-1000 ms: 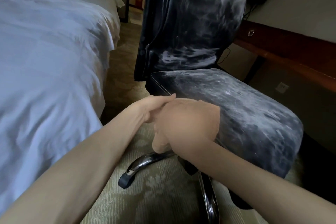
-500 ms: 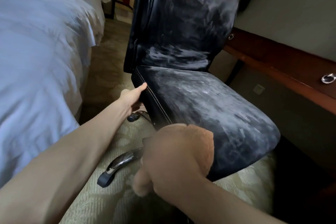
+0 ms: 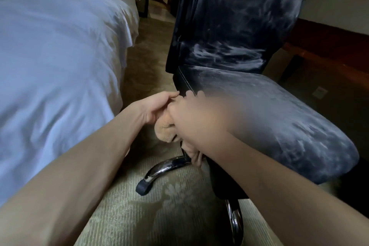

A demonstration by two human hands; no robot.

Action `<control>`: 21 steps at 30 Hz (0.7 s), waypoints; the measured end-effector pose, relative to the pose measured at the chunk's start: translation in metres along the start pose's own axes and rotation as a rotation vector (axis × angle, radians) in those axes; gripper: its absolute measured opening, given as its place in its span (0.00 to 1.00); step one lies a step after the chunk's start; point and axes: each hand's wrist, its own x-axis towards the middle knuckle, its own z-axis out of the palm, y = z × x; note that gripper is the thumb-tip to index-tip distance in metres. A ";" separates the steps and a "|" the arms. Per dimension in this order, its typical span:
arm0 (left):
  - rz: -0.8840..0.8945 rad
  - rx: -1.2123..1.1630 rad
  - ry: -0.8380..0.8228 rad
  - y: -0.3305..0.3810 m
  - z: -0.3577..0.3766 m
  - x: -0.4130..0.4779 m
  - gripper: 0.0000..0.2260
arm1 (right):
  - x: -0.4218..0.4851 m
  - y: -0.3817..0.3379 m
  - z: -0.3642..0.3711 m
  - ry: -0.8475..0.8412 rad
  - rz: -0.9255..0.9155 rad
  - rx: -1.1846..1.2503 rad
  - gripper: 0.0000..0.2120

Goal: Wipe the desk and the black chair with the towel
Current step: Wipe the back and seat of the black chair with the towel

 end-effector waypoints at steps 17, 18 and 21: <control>0.020 0.452 0.070 0.007 0.030 -0.004 0.32 | -0.128 0.022 -0.044 -0.384 -0.079 0.038 0.12; 0.018 0.504 0.084 0.008 0.034 -0.005 0.31 | -0.129 0.028 -0.045 -0.331 -0.045 0.057 0.12; -0.034 0.575 0.045 0.007 0.039 -0.004 0.34 | -0.117 0.035 -0.029 0.003 0.019 0.036 0.08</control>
